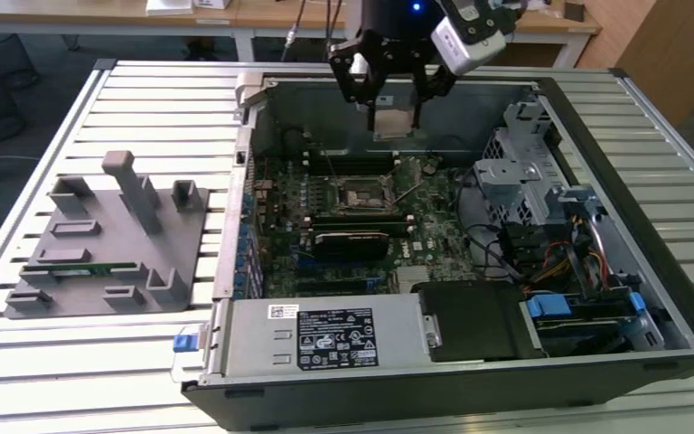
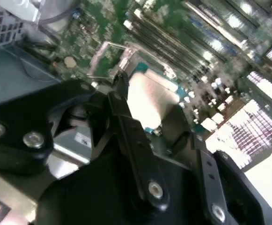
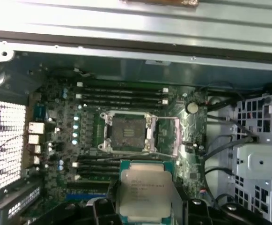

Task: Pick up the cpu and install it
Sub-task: 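Place the cpu into insertion slot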

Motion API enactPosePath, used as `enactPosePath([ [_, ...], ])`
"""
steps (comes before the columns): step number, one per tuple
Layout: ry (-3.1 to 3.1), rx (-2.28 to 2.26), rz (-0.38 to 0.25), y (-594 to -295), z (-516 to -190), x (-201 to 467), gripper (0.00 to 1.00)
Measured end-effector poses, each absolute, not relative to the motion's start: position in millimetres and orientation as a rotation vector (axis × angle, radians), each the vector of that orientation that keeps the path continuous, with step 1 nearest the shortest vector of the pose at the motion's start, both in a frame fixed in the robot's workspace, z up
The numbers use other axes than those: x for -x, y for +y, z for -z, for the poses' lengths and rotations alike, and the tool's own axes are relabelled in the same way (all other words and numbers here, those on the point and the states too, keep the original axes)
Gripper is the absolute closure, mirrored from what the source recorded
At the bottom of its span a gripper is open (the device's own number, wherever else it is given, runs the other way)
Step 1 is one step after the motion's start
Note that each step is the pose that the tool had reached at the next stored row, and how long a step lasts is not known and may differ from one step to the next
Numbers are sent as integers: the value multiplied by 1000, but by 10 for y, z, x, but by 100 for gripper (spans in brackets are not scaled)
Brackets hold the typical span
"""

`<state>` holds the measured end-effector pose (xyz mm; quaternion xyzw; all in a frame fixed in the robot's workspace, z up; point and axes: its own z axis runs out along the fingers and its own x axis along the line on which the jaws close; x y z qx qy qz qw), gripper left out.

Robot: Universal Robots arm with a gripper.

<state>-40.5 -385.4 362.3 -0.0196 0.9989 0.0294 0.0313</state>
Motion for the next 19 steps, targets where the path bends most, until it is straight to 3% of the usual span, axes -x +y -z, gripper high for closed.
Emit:
enactPosePath([
  [19, 3038, 550, -105, -3852, -3445, 381, 47],
])
